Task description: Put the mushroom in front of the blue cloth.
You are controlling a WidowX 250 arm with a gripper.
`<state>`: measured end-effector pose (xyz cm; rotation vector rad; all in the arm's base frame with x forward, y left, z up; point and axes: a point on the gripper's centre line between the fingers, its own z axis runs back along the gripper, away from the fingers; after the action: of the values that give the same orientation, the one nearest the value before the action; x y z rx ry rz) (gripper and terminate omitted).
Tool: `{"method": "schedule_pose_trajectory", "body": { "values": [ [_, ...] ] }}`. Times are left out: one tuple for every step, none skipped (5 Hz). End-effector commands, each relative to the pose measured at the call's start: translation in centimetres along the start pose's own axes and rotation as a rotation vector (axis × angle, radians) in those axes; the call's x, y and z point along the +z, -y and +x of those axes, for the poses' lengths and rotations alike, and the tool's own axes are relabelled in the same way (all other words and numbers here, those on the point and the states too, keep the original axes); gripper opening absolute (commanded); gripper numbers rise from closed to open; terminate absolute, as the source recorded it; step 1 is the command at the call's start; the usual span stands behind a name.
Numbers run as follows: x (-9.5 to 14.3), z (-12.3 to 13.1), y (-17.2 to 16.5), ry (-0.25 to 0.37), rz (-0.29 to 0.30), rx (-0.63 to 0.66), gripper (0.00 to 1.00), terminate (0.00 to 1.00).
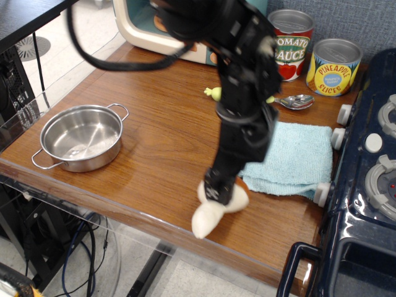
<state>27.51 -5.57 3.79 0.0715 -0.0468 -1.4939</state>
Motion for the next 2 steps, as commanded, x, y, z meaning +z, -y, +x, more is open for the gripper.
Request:
{"method": "schedule_pose_trajectory", "body": {
  "values": [
    [4.9,-2.4,-0.2,0.049,0.090,0.031,1.00,0.00],
    [6.3,-3.2,-0.1,0.065,0.099,0.041,1.00,0.00]
  ]
}}
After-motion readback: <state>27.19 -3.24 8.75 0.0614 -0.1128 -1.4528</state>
